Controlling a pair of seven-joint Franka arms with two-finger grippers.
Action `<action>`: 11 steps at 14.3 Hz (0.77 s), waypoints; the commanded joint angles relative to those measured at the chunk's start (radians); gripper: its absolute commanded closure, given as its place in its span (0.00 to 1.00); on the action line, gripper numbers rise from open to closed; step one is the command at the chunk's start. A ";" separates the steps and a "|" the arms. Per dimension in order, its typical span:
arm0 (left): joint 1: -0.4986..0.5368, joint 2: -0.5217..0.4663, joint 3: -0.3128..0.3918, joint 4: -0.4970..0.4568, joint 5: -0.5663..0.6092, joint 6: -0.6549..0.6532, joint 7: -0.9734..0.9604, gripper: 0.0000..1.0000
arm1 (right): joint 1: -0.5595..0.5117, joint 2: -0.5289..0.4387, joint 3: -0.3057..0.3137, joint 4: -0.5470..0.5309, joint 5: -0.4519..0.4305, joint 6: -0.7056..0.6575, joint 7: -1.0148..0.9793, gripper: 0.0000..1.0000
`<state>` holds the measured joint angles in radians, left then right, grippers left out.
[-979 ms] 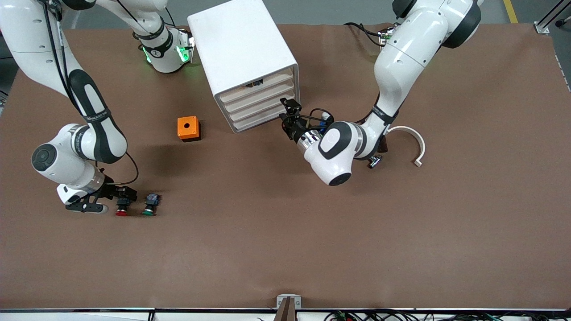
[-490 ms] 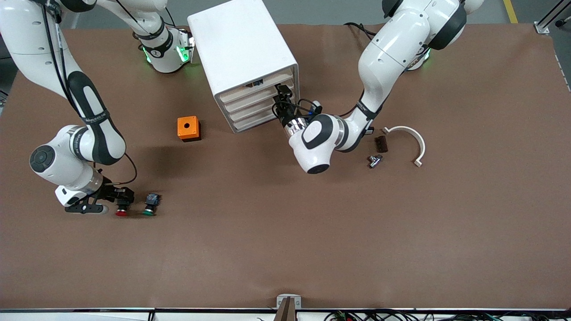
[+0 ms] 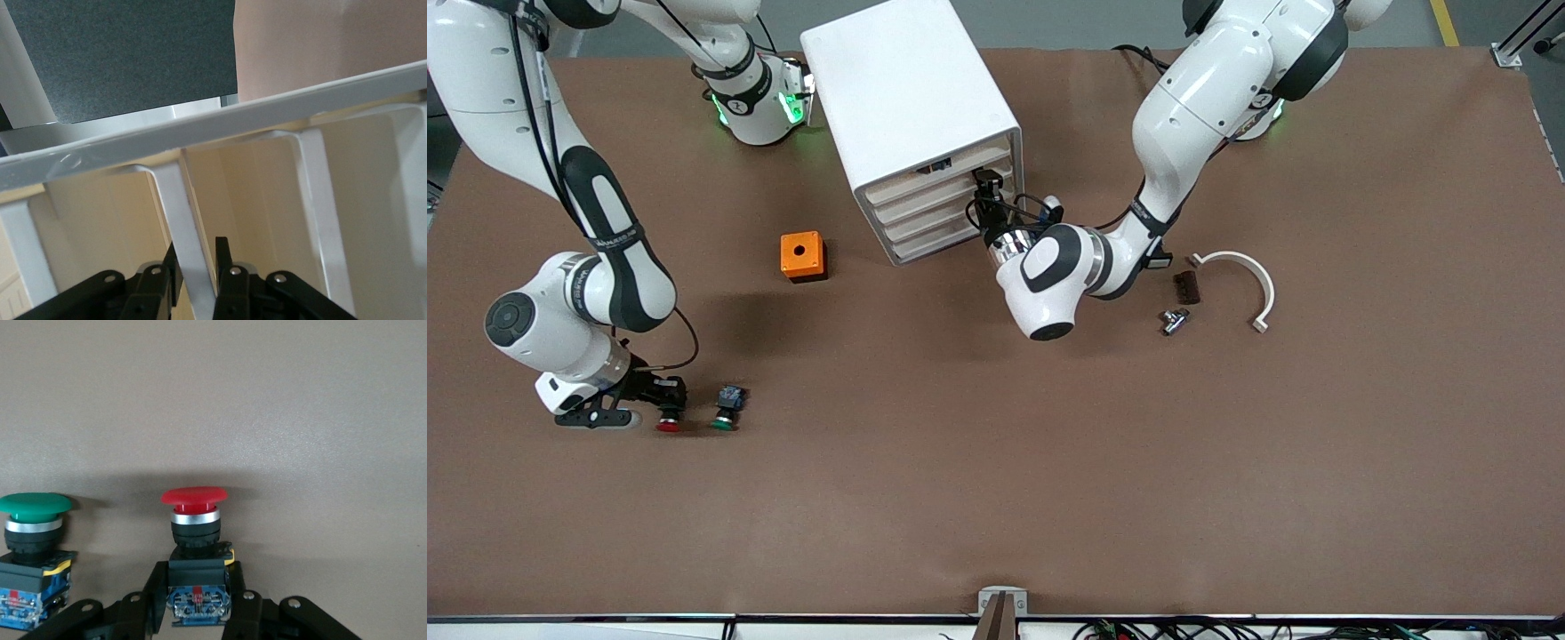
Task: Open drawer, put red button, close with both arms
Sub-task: 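Grasp the red button with the right gripper while the left gripper grips the drawer, then lift the red button while the left gripper pulls the drawer open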
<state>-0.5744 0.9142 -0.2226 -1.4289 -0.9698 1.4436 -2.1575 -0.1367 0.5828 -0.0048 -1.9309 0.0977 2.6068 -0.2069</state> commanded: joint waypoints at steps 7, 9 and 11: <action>0.005 0.008 0.000 0.011 -0.026 -0.015 -0.010 0.87 | 0.012 -0.102 0.008 0.026 0.027 -0.210 0.073 1.00; 0.022 0.008 0.002 0.013 -0.027 -0.015 -0.005 0.87 | 0.034 -0.144 0.008 0.047 0.027 -0.328 0.142 1.00; 0.044 0.015 0.006 0.013 -0.049 -0.015 -0.004 0.87 | 0.054 -0.176 0.008 0.078 0.027 -0.433 0.207 1.00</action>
<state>-0.5568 0.9178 -0.2177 -1.4279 -0.9807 1.4435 -2.1575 -0.1049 0.4518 0.0042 -1.8635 0.1009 2.2524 -0.0587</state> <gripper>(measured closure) 0.863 0.599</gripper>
